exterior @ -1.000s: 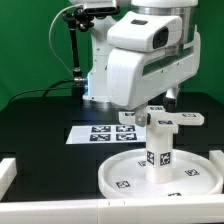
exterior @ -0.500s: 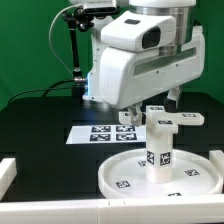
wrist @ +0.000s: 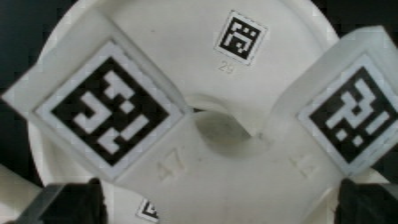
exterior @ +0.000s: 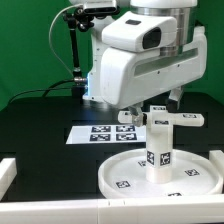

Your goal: Assemble round table

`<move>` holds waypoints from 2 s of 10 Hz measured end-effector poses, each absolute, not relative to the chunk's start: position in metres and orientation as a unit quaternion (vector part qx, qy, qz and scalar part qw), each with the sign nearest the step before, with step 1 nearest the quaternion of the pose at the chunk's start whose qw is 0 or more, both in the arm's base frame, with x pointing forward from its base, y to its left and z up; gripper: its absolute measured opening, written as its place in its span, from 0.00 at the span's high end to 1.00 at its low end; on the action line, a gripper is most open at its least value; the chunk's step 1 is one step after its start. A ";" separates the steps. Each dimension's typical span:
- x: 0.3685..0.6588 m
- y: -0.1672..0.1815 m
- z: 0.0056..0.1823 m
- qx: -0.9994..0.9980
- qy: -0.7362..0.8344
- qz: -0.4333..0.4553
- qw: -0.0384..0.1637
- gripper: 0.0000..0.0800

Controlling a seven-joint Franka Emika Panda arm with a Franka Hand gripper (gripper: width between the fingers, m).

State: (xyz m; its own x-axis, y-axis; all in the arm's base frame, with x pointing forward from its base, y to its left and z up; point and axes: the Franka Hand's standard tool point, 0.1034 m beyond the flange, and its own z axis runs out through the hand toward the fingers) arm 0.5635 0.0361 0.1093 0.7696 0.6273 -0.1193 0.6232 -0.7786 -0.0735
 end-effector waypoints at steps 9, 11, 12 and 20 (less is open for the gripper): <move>0.563 0.039 0.108 -0.953 -0.294 0.070 0.013 0.19; 0.561 0.038 0.105 -0.951 -0.300 0.071 0.013 0.19; 0.563 0.036 0.105 -0.941 -0.333 0.066 0.013 0.34; 0.564 0.035 0.105 -0.987 -0.146 0.061 0.006 0.45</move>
Offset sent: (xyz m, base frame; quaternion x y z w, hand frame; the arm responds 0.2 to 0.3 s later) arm 0.0018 0.0029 -0.0024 0.0018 0.0048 0.0384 0.9992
